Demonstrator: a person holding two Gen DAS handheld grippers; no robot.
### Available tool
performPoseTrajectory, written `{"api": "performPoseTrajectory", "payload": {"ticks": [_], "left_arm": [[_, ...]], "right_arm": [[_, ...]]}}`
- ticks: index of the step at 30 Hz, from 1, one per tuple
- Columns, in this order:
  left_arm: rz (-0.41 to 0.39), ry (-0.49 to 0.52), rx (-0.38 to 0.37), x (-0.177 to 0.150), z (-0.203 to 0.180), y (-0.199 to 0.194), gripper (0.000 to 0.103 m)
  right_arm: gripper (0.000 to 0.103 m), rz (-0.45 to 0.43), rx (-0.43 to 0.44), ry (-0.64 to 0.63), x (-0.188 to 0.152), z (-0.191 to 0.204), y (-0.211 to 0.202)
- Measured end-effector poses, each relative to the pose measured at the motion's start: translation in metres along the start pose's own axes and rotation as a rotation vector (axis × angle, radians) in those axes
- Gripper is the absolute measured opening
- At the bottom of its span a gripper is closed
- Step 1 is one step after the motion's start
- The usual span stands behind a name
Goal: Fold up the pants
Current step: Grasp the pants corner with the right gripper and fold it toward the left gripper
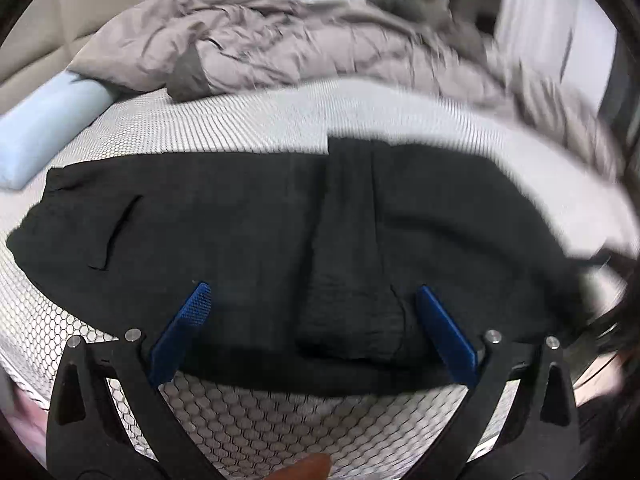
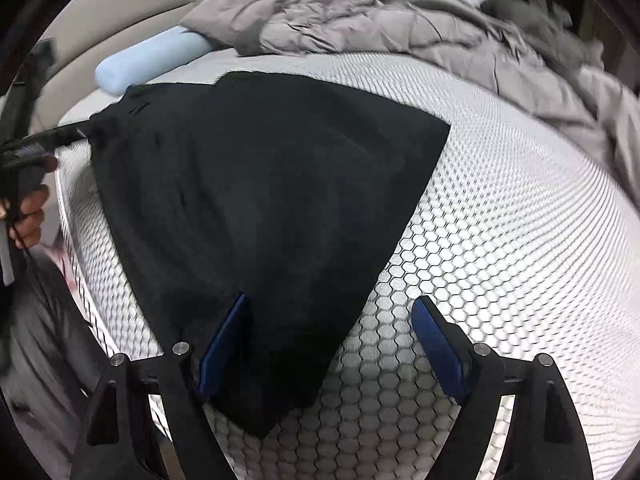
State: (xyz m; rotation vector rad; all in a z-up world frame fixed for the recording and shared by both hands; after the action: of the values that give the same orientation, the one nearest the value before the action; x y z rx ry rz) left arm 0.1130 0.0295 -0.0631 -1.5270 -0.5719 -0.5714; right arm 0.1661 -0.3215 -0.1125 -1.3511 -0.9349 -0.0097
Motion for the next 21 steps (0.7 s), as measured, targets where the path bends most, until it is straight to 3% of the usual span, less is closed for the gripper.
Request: {"api": "performPoseTrajectory", "payload": {"ticks": [2,6,10,13,17,19,21], "left_arm": [[0.055,0.101,0.057,-0.012,-0.005,0.01,0.102],[0.053,0.097,0.04,-0.021,0.002,0.006,0.103],[-0.002,0.01,-0.029,-0.017,0.004,-0.007,0.102],[-0.033,-0.065,-0.107,-0.005,-0.002,-0.013,0.102],[-0.066,-0.056,-0.169,0.012,-0.038,-0.017,0.102],[-0.08,0.014,-0.098,0.016,-0.068,-0.014,0.102],[-0.06,0.097,-0.109,0.018,-0.096,-0.009,0.102]], "right_arm": [[0.088,-0.01,0.028,-0.002,-0.007,-0.002,-0.009],[0.088,-0.036,0.049,0.069,-0.016,-0.025,-0.022],[0.088,-0.079,0.096,0.236,-0.019,-0.052,-0.032],[0.088,-0.062,0.255,0.419,-0.022,-0.059,-0.023],[0.088,-0.088,0.326,0.443,-0.026,-0.037,-0.028],[0.083,-0.091,0.363,0.458,-0.031,-0.028,-0.027],[0.065,-0.095,0.375,0.476,-0.037,-0.021,-0.027]]}}
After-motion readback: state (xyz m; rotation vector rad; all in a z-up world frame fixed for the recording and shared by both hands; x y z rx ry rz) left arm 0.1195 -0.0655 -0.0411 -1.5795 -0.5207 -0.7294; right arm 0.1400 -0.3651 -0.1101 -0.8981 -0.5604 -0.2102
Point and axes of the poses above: each gripper's, at about its wrist camera, not at the fingertips, and y roughly the way its jaws point, z to its left, x to its top, the point moved 2 cm from there along y, roughly the way its jaws point, and after that the axes turned 1 degree about -z, right-handed, at the moved point
